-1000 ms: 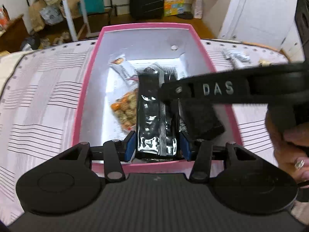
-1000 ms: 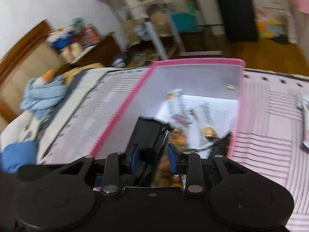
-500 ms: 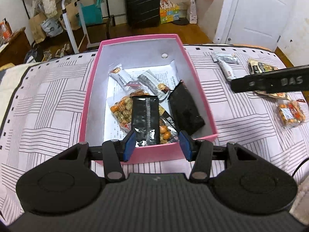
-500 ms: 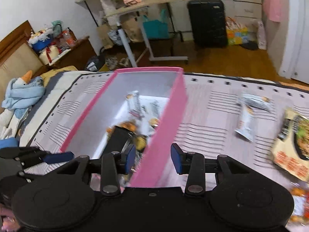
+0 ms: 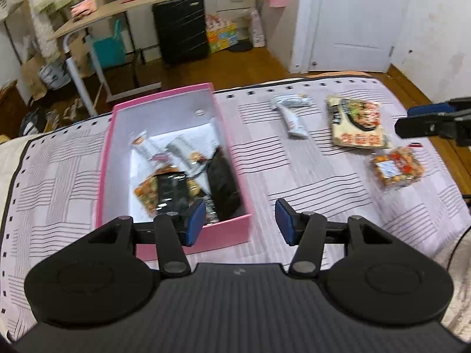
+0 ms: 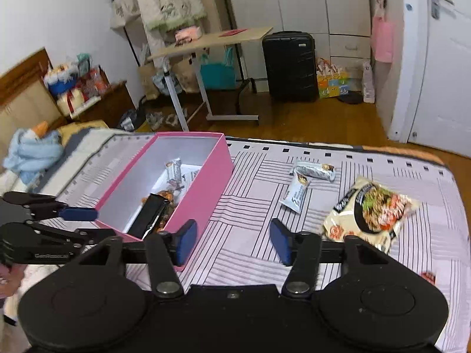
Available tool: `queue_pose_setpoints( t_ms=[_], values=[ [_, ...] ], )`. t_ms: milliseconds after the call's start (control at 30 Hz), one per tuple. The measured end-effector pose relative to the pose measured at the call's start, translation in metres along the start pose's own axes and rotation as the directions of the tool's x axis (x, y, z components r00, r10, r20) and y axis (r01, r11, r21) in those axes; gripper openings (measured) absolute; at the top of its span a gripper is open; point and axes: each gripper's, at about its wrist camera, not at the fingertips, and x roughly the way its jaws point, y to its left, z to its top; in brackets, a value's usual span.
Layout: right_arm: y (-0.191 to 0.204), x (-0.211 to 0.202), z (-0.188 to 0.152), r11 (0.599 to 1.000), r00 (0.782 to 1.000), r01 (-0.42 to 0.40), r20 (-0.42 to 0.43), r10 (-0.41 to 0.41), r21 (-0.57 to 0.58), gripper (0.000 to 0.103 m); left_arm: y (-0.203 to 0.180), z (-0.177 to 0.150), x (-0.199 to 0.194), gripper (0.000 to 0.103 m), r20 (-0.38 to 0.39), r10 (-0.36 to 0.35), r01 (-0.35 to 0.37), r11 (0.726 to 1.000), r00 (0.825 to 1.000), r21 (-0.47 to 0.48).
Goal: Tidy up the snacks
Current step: 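Grasp the clear bag of mixed coated peanuts with the right gripper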
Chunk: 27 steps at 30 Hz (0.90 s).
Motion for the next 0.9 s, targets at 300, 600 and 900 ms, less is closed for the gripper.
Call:
queue_pose_setpoints(
  t_ms=[300, 600, 900],
  values=[
    [-0.053, -0.016, -0.023, 0.986, 0.999, 0.01, 0.042, -0.017, 0.166, 0.068, -0.062, 0.005, 0.013, 0.056, -0.025, -0.079, 0.081, 0.994, 0.997, 0.073],
    [-0.138, 0.006, -0.053, 0.916, 0.981, 0.193, -0.046, -0.189, 0.351, 0.078, -0.113, 0.022, 0.064, 0.061, -0.06, -0.176, 0.181, 0.98, 0.983, 0.081],
    [-0.234, 0.042, -0.104, 0.719, 0.958, 0.287, -0.193, -0.212, 0.633, 0.078, -0.174, 0.047, 0.134, 0.067, -0.049, -0.262, 0.265, 0.96, 0.964, 0.094]
  ],
)
